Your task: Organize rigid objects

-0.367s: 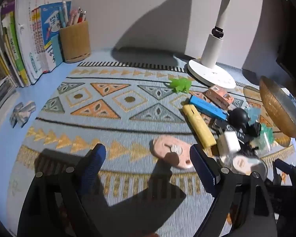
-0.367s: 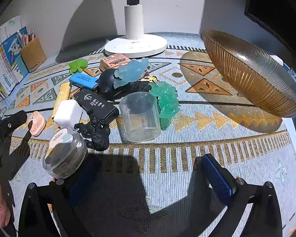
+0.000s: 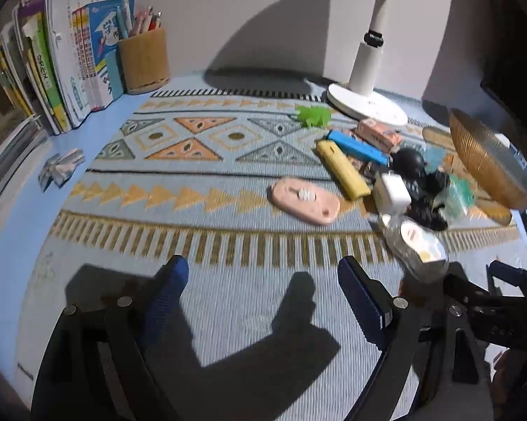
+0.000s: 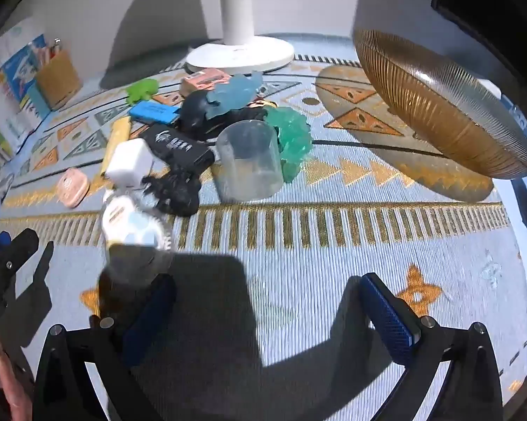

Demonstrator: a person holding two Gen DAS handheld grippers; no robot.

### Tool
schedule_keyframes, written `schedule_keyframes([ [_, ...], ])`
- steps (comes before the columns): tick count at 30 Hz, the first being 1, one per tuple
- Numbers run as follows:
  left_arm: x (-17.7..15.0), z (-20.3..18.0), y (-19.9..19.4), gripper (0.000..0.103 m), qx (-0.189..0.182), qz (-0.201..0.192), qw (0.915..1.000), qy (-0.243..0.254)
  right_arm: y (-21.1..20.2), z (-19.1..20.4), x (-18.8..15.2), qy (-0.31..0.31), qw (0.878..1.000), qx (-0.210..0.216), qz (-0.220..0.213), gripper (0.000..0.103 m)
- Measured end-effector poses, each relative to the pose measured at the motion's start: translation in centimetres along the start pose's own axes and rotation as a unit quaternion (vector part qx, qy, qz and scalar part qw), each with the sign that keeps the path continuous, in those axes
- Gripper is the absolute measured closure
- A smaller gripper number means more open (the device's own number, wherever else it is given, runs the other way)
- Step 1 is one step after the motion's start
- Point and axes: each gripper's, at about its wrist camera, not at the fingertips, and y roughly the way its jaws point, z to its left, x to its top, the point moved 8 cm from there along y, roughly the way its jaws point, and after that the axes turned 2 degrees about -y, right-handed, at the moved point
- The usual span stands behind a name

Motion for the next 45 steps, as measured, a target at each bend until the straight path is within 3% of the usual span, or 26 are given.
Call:
schedule_keyframes([
  [4,-0.7,-0.2,-1.8,0.017,0.005,-0.007,1.0000,-0.002,-1.7,0.2,-2.2,0.004,1.000,0.013,0.002,0.000],
  [7,-0.5,-0.7,-4.3,0.017,0.012,-0.023,0.9996,0.003,-5.2,0.3,-3.2,0.022,0.998,0.028,-0.059,0.000],
  [11,-0.5,-1.6,-8.5,0.017,0.030,-0.053,0.9981,0.012,-10.3,0.1,-2.6,0.025,0.990,-0.021,-0.137,0.000],
  [13,-0.4,-1.8,-10.1,0.017,0.031,-0.069,0.9970,0.017,-12.2,-0.2,-2.0,0.044,0.987,-0.014,-0.156,0.000],
  [16,-0.3,-2.4,-12.1,0.017,0.037,-0.090,0.9947,0.032,-13.3,0.0,-2.1,0.055,0.986,0.003,-0.159,0.000],
  [22,-0.6,-2.9,-13.7,0.017,0.041,-0.106,0.9929,0.035,-14.5,0.4,-3.0,0.034,0.984,-0.023,-0.173,0.000],
  [45,-1.5,-3.8,-10.9,0.017,0.005,-0.078,0.9968,0.014,-12.7,-0.1,-3.8,0.039,0.988,-0.043,-0.146,0.000],
])
